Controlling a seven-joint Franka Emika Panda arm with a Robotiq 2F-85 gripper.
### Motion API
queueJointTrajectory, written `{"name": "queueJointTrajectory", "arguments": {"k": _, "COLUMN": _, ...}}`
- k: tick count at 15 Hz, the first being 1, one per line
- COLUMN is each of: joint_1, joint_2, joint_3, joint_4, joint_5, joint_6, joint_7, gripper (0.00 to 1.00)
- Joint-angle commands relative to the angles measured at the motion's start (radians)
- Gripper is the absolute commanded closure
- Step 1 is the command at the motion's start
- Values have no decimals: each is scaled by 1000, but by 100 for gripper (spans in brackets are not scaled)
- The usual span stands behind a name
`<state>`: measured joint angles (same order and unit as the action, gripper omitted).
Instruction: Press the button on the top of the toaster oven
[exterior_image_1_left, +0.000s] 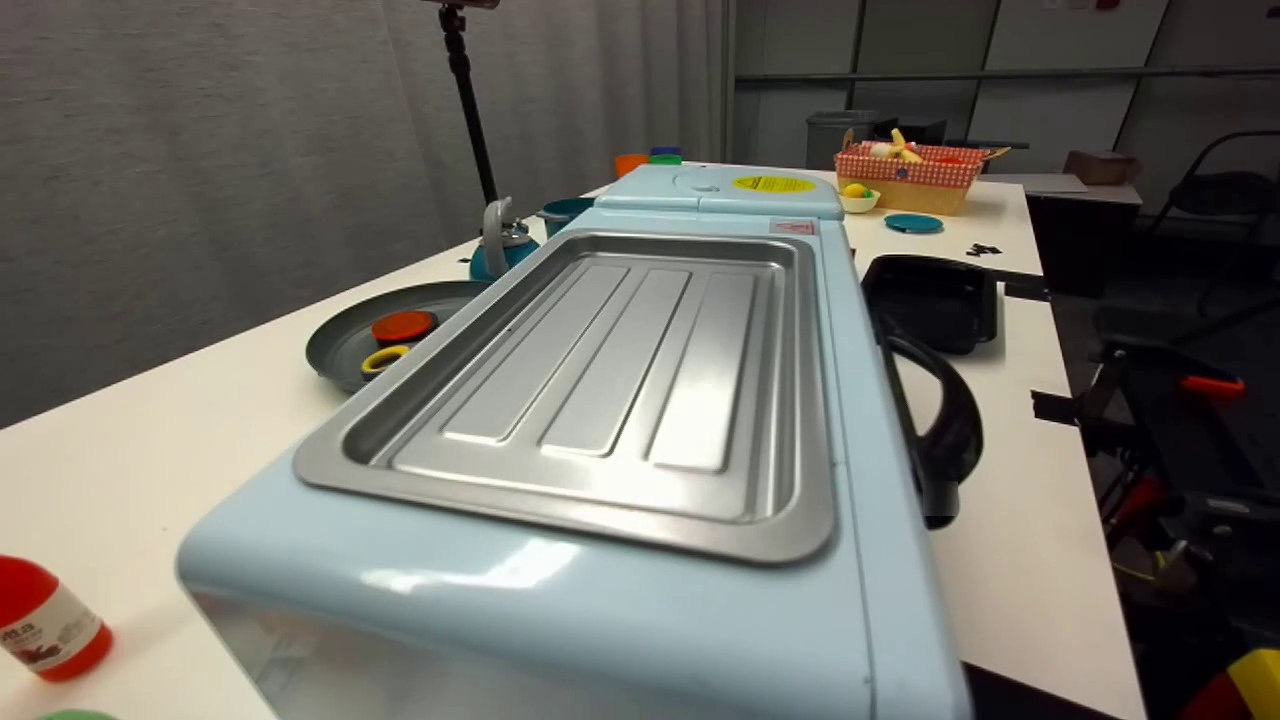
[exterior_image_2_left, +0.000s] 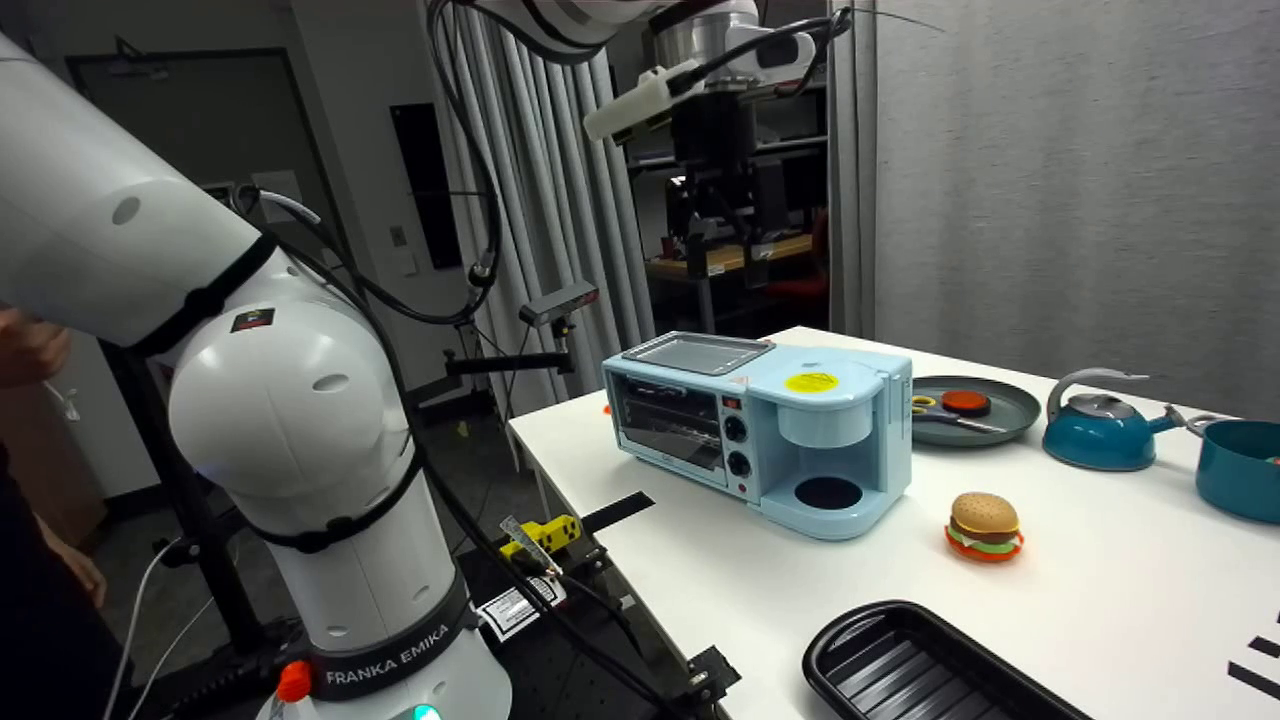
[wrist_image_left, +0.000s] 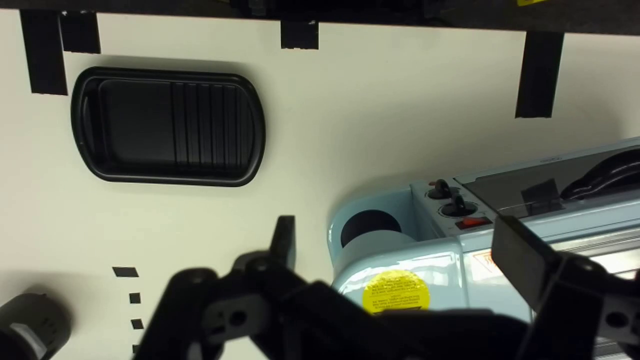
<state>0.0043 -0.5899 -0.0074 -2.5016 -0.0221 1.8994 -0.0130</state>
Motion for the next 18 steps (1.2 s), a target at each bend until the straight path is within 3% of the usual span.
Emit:
{"name": "queueJointTrajectory", "arguments": {"k": 1, "joint_1": -2, "joint_2": 0, "joint_3": 2, "joint_4": 2, "joint_5": 1, "joint_6": -2, "joint_7": -1, "gripper": 0}}
{"name": "queueJointTrajectory", "arguments": {"k": 10, "joint_1": 23, "joint_2": 105, "joint_3": 23, "joint_4": 49, "joint_5": -1, "joint_6": 21, "joint_7": -24, "gripper": 0}}
{"name": "queueJointTrajectory", "arguments": {"k": 18, "joint_1": 60, "joint_2": 299, "joint_3": 83, "joint_4": 182, "joint_5": -2, "joint_6": 98, "joint_7": -12, "gripper": 0}}
